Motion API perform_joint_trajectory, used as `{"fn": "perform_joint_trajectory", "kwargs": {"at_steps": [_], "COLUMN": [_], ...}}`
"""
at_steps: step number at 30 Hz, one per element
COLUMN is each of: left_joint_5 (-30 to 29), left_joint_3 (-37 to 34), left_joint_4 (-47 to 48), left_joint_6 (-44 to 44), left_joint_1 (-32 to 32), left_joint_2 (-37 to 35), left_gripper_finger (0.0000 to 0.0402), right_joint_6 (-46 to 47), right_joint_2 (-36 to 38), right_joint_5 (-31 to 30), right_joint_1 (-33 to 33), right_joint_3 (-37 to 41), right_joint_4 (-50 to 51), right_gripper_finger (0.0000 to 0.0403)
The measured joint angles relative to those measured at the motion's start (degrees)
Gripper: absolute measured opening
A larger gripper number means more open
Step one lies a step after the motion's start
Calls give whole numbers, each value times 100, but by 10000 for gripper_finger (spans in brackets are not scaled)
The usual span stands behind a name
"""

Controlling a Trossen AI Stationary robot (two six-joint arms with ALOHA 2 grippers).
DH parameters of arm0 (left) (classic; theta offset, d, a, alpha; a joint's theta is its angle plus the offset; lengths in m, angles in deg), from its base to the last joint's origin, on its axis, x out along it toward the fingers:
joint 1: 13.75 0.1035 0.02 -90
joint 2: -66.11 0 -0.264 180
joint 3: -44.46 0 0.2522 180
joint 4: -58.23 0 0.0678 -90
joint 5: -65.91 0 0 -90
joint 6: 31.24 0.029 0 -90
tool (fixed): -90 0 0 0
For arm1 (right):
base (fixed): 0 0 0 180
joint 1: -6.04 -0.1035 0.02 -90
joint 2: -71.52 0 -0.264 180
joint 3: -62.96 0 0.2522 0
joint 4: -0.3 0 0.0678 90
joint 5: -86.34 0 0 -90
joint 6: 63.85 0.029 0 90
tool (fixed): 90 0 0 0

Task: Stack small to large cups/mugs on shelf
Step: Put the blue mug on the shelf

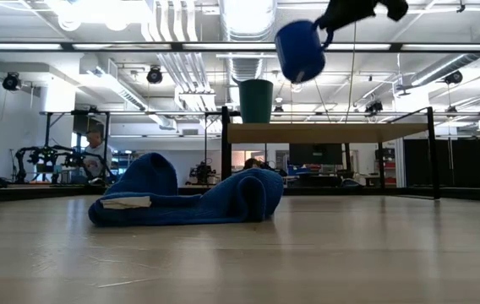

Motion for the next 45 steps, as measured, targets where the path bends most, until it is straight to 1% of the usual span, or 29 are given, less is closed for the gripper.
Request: {"fn": "perform_joint_trajectory", "kwargs": {"at_steps": [2, 6, 8, 11, 16, 18, 22, 27, 31, 37, 45], "left_joint_5": [-1, 1, 1, 1, 3, 3, 3, 5, 7, 7, 10], "left_joint_3": [-2, -2, -2, -2, -2, -2, -2, -2, -4, -4, -7], "left_joint_4": [-22, -48, -48, -48, -49, -48, -52, -52, -52, -55, -55], "left_joint_6": [0, 0, 0, 2, 2, 2, 7, 26, 32, 38, 39], "left_joint_1": [0, 0, 0, 0, 0, 0, 0, 0, 0, 0, 0], "left_joint_2": [0, 0, 0, 0, 0, 0, 0, 0, 0, 0, 0], "left_gripper_finger": [111, 111, 111, 111, 111, 111, 111, 111, 111, 111, 111], "right_joint_6": [431, 1008, 1320, 1567, 2310, 2364, 2368, 2272, 2064, 2175, 1971], "right_joint_2": [-142, -308, -363, -395, -395, -395, -395, -395, -393, -393, -393], "right_joint_5": [-227, -1069, -1310, -1235, -1149, -1178, -1448, -1468, -1495, -1750, -1686], "right_joint_1": [-1, -2, 19, 98, 96, 103, 120, 165, 231, 453, 654], "right_joint_3": [180, 461, 549, 739, 1190, 1352, 1502, 1567, 1714, 1788, 1815], "right_joint_4": [7, 8, -4, -3, -8, -2, -26, -82, -311, -346, -731], "right_gripper_finger": [54, 54, 54, 54, 54, 54, 54, 54, 54, 54, 54]}}
